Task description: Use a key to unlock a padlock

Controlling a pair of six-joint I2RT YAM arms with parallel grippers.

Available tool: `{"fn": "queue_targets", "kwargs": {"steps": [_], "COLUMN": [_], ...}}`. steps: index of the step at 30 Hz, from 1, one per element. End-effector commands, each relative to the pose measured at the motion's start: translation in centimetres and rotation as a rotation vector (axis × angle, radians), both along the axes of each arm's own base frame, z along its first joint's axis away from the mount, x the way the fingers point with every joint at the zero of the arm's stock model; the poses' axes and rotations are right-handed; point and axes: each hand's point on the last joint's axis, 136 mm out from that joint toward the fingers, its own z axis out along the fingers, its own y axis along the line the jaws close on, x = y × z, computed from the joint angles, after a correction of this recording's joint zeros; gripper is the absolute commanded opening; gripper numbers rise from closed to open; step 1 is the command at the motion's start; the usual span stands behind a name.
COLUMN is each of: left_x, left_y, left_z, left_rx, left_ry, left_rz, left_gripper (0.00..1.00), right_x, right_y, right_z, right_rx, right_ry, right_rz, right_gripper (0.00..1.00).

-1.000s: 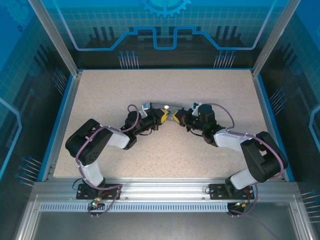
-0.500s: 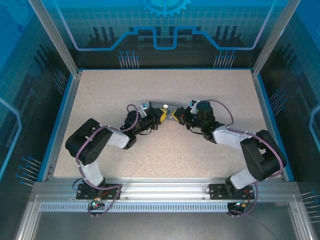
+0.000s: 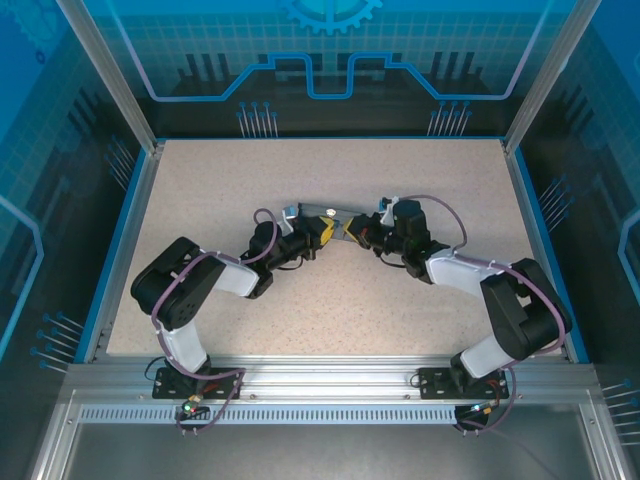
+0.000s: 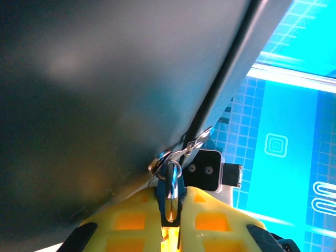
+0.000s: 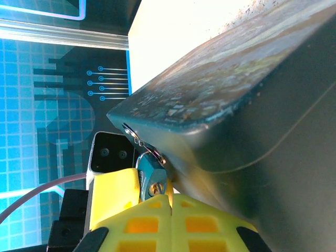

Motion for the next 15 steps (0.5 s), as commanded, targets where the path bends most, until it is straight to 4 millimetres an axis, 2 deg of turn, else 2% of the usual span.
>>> {"fn": "queue_targets", "kwargs": {"steps": [1, 7, 12, 15], "left_x": [-0.3, -0.3, -0.4, -0.4], "left_y": [-1.2, -1.1, -1.2, -1.2], "left_z": [3.3, 2.8, 2.8, 2.8], "left_rx": [-0.065, -0.054, -0.054, -0.056], "left_ry": [-0.096, -0.086, -0.087, -0.086], "left_rz": [-0.054, -0.056, -0.059, -0.062], "left_gripper": [0.00, 0.00, 0.00, 0.00], "right_x": [0.9, 1.0, 1.3, 1.4], "right_y": [-0.4, 1.0, 1.6, 1.3], "right_z": [-0.6, 1.1, 1.3, 1.1], "right_rx": [-0.031, 0.088, 0.181, 0.164], "right_ry": [-0.005, 0.004, 0.057, 0.056], "right_rz": [-0.007, 0.008, -0.006, -0.011], "right_gripper": [0.00, 0.00, 0.00, 0.00]}}
